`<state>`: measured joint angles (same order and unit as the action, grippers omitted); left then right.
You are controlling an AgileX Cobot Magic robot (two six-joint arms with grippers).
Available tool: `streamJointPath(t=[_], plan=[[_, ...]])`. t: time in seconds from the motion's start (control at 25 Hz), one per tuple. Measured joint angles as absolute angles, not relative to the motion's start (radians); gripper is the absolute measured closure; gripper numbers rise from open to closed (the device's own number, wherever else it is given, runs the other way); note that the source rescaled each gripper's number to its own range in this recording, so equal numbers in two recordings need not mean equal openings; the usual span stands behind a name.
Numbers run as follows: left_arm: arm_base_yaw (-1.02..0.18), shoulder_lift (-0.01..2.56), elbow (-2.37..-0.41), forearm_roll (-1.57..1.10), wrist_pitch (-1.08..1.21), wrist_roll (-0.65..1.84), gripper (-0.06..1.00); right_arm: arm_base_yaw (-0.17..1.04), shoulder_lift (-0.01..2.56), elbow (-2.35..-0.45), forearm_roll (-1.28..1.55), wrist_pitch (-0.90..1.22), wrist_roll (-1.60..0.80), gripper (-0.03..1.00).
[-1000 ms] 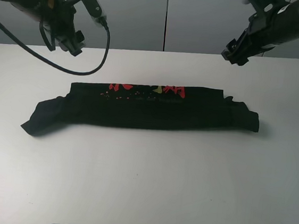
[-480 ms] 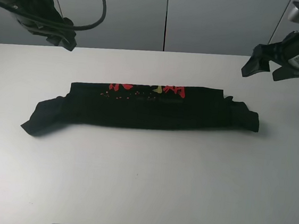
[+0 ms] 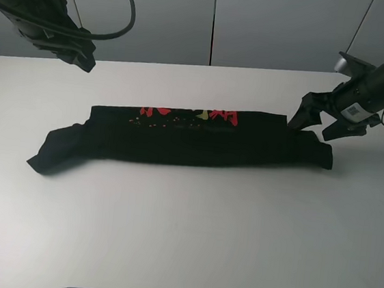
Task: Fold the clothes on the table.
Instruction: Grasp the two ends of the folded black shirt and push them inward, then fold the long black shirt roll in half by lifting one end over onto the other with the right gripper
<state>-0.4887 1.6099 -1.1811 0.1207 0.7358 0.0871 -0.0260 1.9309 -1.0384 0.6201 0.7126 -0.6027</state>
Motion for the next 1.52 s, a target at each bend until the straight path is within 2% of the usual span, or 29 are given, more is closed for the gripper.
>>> streamJointPath(t=[0.28, 0.64, 0.72, 0.8, 0.84, 1.04, 1.08, 1.36, 1.52], plan=[[-0.489, 1.61, -1.181, 0.114, 0.738, 0.085, 0.1, -0.03, 2.009, -1.039, 0.624, 0.726, -0.616, 0.07], [-0.489, 1.61, -1.181, 0.113, 0.731, 0.085, 0.1, -0.03, 2.075, -1.044, 0.902, 0.846, -0.77, 0.07], [-0.489, 1.61, -1.181, 0.113, 0.725, 0.085, 0.1, -0.03, 2.084, -1.045, 0.912, 0.856, -0.774, 0.11], [-0.489, 1.61, -1.181, 0.113, 0.722, 0.085, 0.1, -0.028, 2.092, -1.045, 0.917, 0.858, -0.777, 0.21], [-0.489, 1.61, -1.181, 0.113, 0.721, 0.085, 0.1, -0.023, 2.097, -1.045, 0.917, 0.856, -0.779, 0.31], [-0.489, 1.61, -1.181, 0.113, 0.721, 0.085, 0.1, 0.002, 2.126, -1.043, 0.907, 0.848, -0.814, 0.89], [-0.489, 1.61, -1.181, 0.113, 0.721, 0.085, 0.1, 0.003, 2.126, -1.043, 0.907, 0.848, -0.821, 0.92], [-0.489, 1.61, -1.181, 0.113, 0.719, 0.085, 0.1, 0.005, 2.126, -1.043, 0.897, 0.842, -0.827, 0.92], [-0.489, 1.61, -1.181, 0.113, 0.719, 0.085, 0.1, -0.041, 2.118, -1.043, 0.852, 0.846, -0.79, 0.92]])
